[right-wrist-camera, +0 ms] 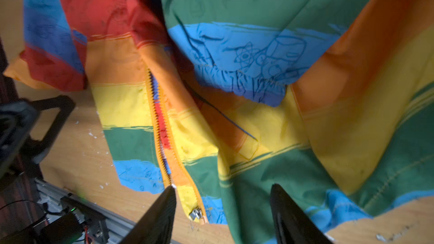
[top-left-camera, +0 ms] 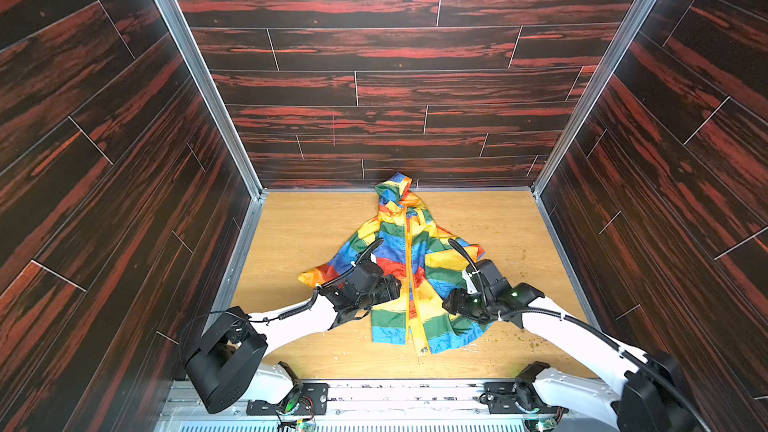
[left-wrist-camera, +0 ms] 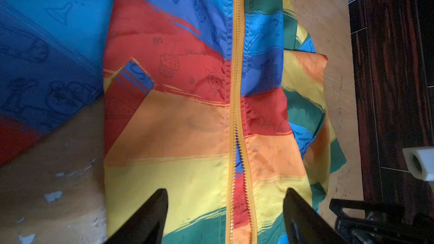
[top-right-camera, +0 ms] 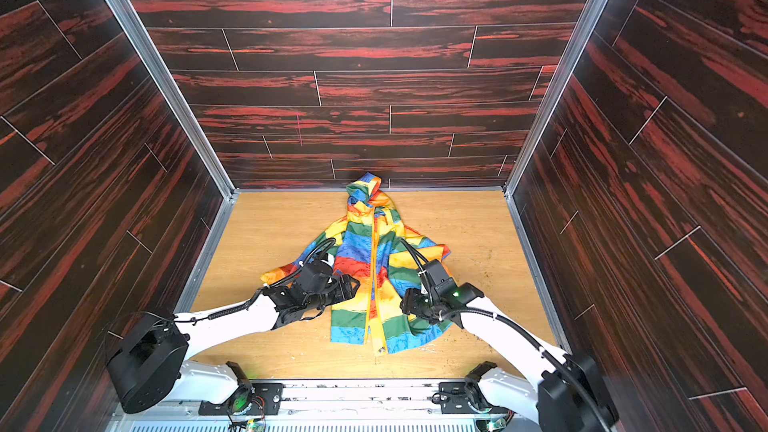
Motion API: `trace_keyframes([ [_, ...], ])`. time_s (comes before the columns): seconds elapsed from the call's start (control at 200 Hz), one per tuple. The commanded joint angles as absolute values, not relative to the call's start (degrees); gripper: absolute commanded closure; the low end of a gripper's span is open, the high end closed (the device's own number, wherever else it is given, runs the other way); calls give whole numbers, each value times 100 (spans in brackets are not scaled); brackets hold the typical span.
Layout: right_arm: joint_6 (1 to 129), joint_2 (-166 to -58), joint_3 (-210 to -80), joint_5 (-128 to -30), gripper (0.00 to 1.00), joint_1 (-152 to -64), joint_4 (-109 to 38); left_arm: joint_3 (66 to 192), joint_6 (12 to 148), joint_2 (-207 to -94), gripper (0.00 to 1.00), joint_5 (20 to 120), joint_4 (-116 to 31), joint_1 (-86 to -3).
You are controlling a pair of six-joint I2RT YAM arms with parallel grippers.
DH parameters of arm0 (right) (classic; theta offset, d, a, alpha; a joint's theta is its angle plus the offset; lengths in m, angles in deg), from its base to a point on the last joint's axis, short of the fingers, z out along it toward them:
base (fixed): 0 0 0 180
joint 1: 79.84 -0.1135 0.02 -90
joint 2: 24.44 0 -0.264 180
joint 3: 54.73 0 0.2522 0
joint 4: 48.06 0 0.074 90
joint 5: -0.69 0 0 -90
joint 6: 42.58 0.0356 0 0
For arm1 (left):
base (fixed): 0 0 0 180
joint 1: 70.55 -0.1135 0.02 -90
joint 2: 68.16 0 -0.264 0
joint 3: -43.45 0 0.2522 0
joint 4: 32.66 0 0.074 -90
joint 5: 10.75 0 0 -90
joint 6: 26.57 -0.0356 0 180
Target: Zip up the jacket
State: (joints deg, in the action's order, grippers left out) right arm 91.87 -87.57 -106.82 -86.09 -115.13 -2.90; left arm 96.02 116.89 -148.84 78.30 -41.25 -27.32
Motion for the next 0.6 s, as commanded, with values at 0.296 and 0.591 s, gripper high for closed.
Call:
trace_keyframes([
  [0.296,10759,-7552,-10064,-8881,29,-12611,172,9720,11778,-15167,17,7774,-3781,-2472],
  [0.591,11716,-7370,-9457,-9072,29,-13415,-141,9566,11980,-15218,17,8000,-3714,-2268],
])
